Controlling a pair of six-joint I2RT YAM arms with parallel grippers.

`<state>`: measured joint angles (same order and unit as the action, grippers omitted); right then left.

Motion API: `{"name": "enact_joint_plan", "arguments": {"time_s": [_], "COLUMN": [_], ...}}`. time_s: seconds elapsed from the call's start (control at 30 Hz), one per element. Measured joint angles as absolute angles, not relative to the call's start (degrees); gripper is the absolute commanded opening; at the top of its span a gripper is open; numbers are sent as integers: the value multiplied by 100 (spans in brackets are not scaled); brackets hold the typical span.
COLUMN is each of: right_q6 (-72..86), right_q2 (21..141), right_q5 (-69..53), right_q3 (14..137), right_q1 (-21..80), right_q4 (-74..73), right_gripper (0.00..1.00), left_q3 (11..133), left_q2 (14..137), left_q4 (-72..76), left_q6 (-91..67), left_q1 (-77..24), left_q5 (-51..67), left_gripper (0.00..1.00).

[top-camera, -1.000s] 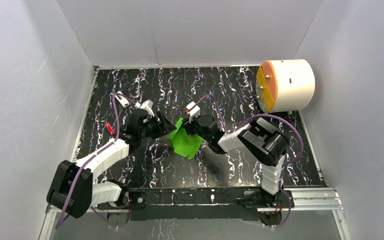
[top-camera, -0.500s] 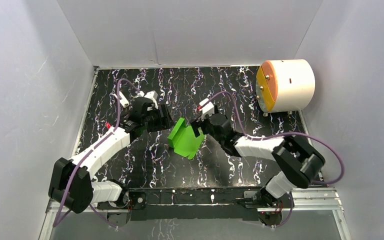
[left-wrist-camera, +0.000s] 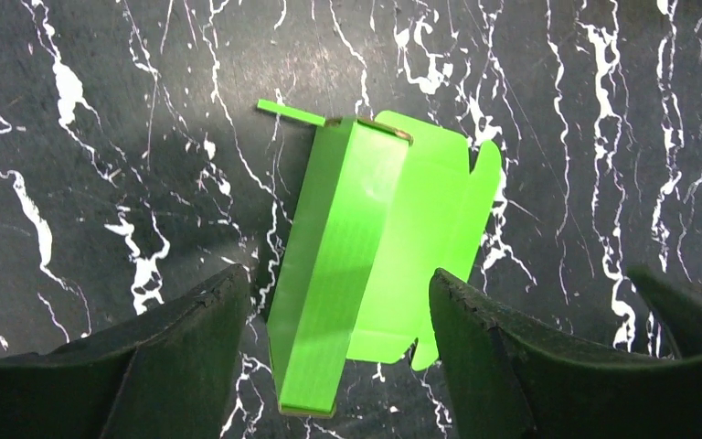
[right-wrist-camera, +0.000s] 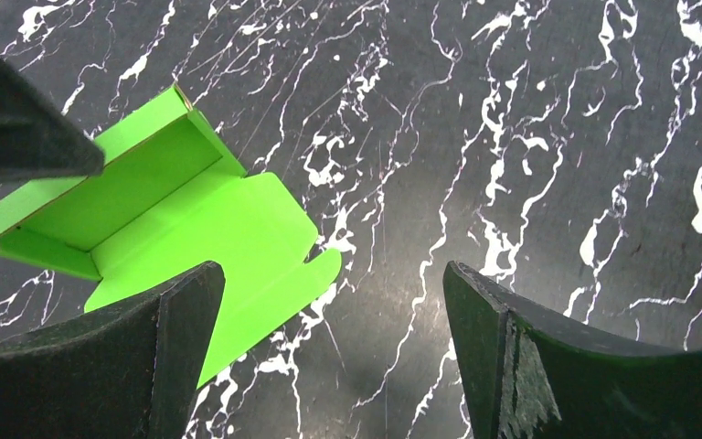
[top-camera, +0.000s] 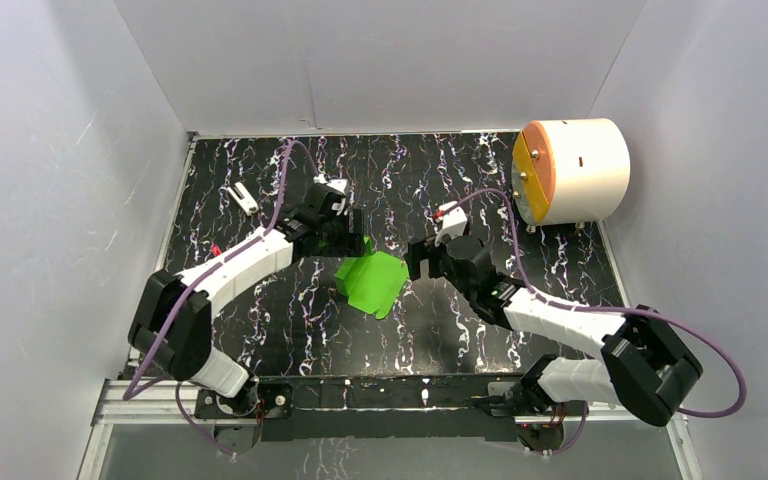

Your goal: Fold the paper box

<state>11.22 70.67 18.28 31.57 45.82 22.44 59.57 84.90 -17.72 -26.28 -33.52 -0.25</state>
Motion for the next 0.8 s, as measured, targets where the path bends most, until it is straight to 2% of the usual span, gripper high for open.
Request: {"name": "enact_joint_plan", "arguments": {"time_s": [0.27, 0.53, 0.8], "right_q6": [1691, 2093, 2585], "right_q2": [6700, 6643, 6661], "right_q5": [1688, 1584, 1284], "right_q3": [2860, 2873, 3411], "right_q1": [4580, 4580, 4576], "right_q4": [1957, 1699, 836], "right_gripper": [99, 99, 99], "left_q3": [6331, 6335, 5592], "left_q2": [9244, 9500, 9129], "left_q4": [-1828, -1826, -1190], "left_q6": [-2698, -2923, -3457], "left_q1": [-3347, -3127, -2432], "left_q5": [60, 587, 1221], "left_gripper": [62, 32, 28]}}
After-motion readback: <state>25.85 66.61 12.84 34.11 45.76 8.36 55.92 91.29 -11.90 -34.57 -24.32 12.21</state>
